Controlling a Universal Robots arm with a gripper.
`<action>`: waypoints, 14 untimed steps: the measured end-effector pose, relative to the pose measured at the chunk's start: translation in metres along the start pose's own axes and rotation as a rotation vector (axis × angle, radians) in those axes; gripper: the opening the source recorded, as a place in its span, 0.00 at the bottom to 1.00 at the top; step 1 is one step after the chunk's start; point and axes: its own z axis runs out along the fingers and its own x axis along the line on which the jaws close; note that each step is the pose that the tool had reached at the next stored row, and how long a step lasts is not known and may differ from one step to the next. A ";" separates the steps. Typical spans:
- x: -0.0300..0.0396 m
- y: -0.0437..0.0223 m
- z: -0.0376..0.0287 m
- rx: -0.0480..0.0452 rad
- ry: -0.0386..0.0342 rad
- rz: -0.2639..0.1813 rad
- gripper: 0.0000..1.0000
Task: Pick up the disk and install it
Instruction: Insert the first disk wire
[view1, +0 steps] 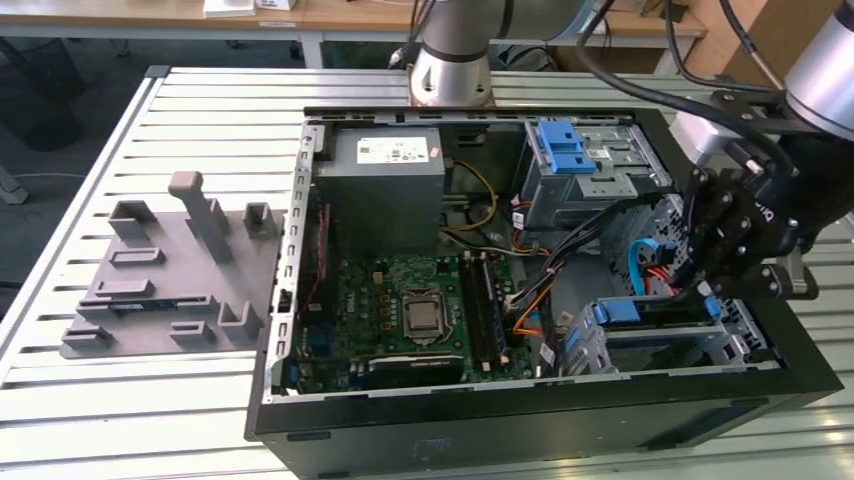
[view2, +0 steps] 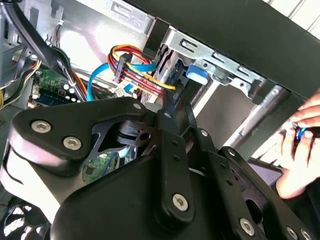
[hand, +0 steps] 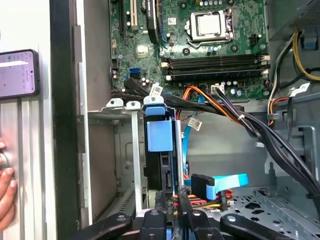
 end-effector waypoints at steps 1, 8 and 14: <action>0.0002 0.0002 -0.0037 0.0000 0.0001 0.000 0.24; 0.0003 0.0003 -0.0073 0.0074 -0.0005 0.000 0.11; 0.0003 0.0003 -0.0073 0.0084 -0.0005 0.000 0.11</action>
